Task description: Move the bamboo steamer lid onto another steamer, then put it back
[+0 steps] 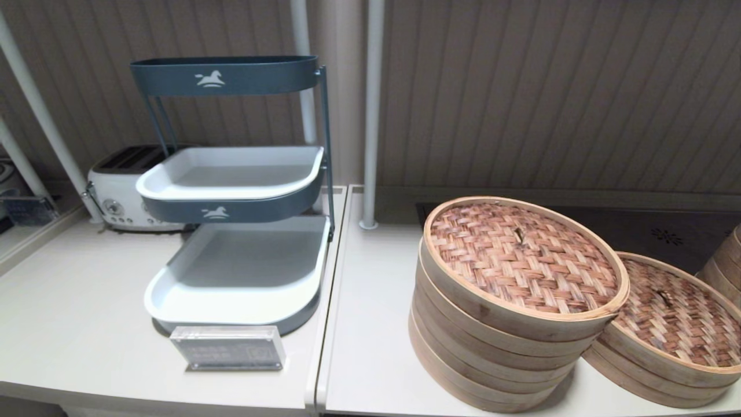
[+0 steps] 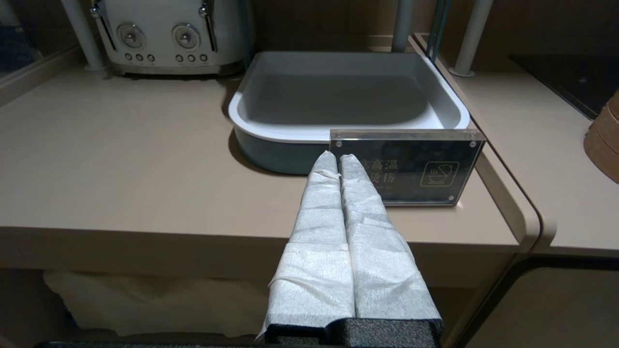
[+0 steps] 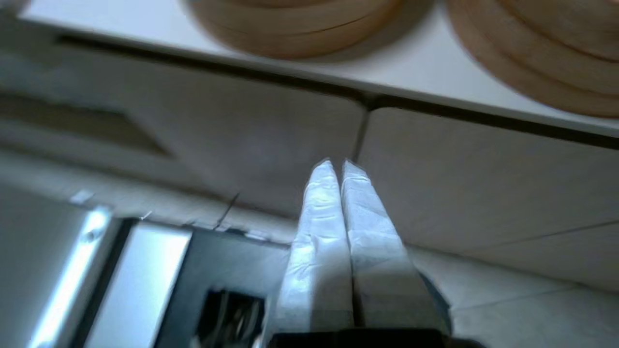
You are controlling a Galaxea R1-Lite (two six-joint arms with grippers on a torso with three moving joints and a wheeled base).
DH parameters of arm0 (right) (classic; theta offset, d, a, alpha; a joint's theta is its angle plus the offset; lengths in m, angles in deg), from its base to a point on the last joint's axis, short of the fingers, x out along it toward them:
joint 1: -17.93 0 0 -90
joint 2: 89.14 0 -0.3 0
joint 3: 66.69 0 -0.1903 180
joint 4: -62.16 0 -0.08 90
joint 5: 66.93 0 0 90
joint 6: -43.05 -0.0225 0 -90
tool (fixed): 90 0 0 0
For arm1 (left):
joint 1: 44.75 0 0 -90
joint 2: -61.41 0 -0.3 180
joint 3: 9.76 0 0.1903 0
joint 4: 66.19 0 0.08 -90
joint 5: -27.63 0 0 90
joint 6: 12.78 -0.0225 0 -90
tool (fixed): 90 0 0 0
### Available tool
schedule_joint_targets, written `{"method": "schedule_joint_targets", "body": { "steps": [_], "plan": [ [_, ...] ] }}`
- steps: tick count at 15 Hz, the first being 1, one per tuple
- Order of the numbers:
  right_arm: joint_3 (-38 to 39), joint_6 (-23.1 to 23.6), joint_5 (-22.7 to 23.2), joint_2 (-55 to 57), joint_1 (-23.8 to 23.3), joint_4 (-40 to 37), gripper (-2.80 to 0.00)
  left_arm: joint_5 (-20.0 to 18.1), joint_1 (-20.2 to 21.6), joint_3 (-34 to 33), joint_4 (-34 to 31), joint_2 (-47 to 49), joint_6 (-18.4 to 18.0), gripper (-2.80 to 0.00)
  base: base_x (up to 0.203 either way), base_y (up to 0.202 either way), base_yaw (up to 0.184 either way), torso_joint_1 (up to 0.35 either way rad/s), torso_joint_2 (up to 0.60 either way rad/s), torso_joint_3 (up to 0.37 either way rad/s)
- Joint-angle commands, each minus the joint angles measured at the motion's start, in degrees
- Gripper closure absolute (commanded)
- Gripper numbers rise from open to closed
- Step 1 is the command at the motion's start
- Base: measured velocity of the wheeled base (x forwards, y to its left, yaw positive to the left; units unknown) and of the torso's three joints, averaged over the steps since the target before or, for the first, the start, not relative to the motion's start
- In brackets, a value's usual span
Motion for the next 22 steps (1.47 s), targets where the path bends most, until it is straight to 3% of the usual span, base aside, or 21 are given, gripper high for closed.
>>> {"method": "schedule_joint_targets", "body": {
  "steps": [1,4,6,9,11,22],
  "plan": [
    [10.8,-1.3,-8.3,-6.7,-0.5,15.9,0.0,0.0,0.0,-1.6,0.0,0.0,0.0,0.0,0.0,0.0,0.0,0.0,0.0,0.0],
    [15.4,-2.3,-14.6,-12.0,-1.1,25.1,0.0,0.0,0.0,-1.6,0.0,0.0,0.0,0.0,0.0,0.0,0.0,0.0,0.0,0.0],
    [17.3,1.9,-12.6,-11.8,-1.2,27.1,0.0,0.0,0.0,-1.6,0.0,0.0,0.0,0.0,0.0,0.0,0.0,0.0,0.0,0.0],
    [21.7,2.3,-11.7,-11.9,-1.2,39.6,0.0,0.0,0.0,-1.6,0.0,0.0,0.0,0.0,0.0,0.0,0.0,0.0,0.0,0.0],
    [22.4,0.5,-12.3,-11.9,-1.1,40.0,0.0,0.0,0.0,-1.6,0.0,0.0,0.0,0.0,0.0,0.0,0.0,0.0,0.0,0.0],
    [22.3,0.0,-12.4,-12.0,-1.2,40.0,0.0,0.0,0.0,-1.6,0.1,0.0,0.0,0.0,0.0,0.0,0.0,0.0,0.0,0.0]
  ]
}}
